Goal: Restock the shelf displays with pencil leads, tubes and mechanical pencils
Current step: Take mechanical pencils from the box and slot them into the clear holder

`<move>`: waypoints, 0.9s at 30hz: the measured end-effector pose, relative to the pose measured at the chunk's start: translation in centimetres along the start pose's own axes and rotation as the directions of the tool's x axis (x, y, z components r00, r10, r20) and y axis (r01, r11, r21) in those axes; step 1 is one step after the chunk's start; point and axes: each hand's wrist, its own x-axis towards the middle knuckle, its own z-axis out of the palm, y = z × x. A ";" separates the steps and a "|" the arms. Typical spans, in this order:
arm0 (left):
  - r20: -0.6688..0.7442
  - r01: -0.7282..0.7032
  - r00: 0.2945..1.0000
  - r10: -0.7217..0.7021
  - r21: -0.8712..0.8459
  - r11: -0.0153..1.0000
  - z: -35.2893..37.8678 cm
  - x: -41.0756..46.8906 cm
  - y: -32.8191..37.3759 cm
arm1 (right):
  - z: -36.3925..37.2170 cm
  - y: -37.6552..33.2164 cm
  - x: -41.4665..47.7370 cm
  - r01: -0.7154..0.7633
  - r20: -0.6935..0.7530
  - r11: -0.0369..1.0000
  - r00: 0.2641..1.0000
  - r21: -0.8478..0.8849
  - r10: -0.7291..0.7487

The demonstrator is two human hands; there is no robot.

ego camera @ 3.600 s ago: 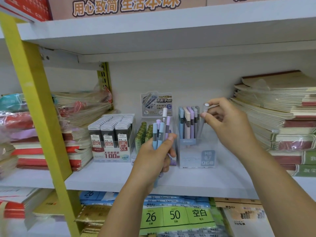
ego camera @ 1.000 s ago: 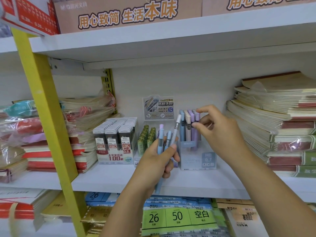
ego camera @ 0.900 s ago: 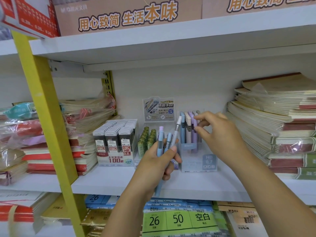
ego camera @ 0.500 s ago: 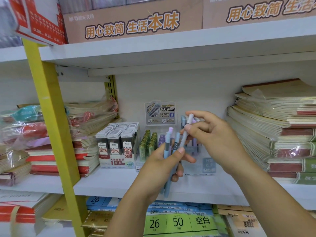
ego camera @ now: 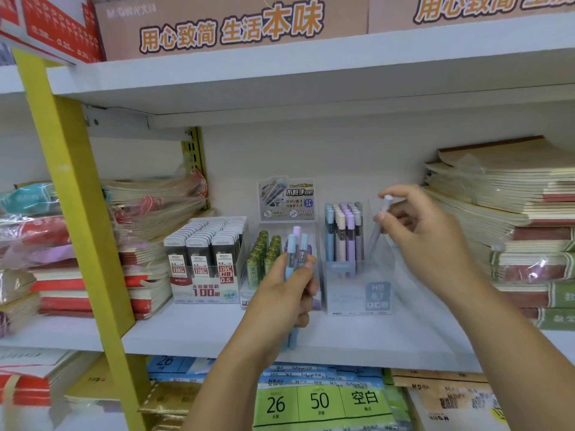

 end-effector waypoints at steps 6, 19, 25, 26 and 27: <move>-0.018 -0.010 1.000 0.010 0.013 1.000 -0.1 0.1 0.0 | 1.0 0.0 -0.4 0.056 0.055 0.995 0.997 -0.086 -0.051; 0.034 -0.049 0.998 0.047 0.067 0.997 0.1 -0.6 0.6 | 1.7 1.0 -0.6 0.111 0.028 0.928 0.994 -0.355 -0.108; 0.089 -0.048 0.995 0.046 0.025 0.999 0.7 -1.1 1.1 | 1.2 -0.2 -0.7 0.083 0.021 0.915 0.996 -0.396 -0.081; 0.105 -0.051 0.993 0.049 0.011 0.999 0.8 -1.1 1.2 | 1.0 -1.1 -0.7 0.087 0.023 0.944 0.996 -0.320 -0.084; 0.119 -0.056 0.991 0.056 -0.002 0.998 1.0 -1.2 1.2 | 0.8 -2.0 -0.8 0.068 0.054 0.976 0.997 -0.207 -0.058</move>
